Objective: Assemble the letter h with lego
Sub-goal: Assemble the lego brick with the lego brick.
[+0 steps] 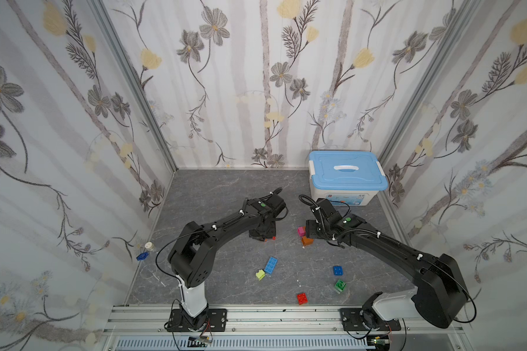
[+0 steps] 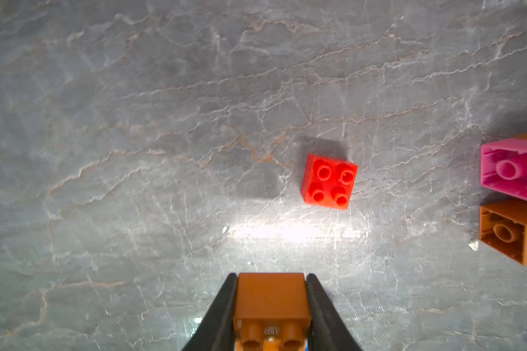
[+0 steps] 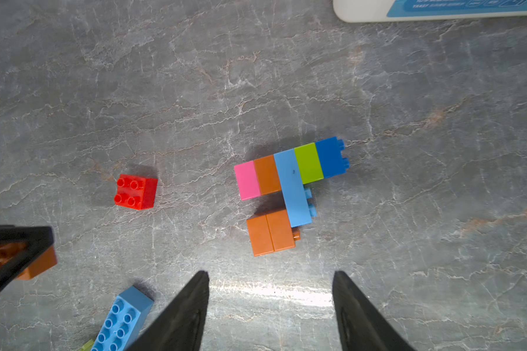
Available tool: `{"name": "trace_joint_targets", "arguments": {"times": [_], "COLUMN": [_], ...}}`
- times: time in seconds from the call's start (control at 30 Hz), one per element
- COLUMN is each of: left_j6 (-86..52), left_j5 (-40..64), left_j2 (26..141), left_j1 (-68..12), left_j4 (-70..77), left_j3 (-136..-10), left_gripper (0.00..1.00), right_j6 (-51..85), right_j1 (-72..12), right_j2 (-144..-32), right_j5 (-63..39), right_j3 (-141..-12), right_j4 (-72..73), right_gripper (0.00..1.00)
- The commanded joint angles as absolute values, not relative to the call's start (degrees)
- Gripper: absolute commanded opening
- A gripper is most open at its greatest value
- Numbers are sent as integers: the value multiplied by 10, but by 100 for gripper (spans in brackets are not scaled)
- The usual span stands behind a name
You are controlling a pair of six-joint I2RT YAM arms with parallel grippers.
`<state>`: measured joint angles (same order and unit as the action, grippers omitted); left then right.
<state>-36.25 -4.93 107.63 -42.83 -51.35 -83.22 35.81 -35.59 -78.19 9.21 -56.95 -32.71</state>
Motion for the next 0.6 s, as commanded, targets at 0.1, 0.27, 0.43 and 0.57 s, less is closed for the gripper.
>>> {"name": "trace_joint_targets", "arguments": {"times": [0.1,0.27,0.43,0.57], "left_j6": [-298,-295,-312,-332], "left_j5": [-31,-23,-13,-20], "left_j2": [1148,1190,1206,1198], "left_j1": [-425,-424,-423,-422], "left_j4": [-541,-561,-578,-574], "left_j3": [-919,-985,-995,-982], "left_gripper": [29,29,32,32], "right_j6": [346,339,330,333], "right_j1": [-337,-324,-315,-309], "right_j2": [-735,-710,-699,-691], "right_j5": [98,92,90,82], "right_j3": [-540,-503,-492,-481], "right_j4": [-323,-330,-338,-329], "right_gripper": [67,67,67,67]}}
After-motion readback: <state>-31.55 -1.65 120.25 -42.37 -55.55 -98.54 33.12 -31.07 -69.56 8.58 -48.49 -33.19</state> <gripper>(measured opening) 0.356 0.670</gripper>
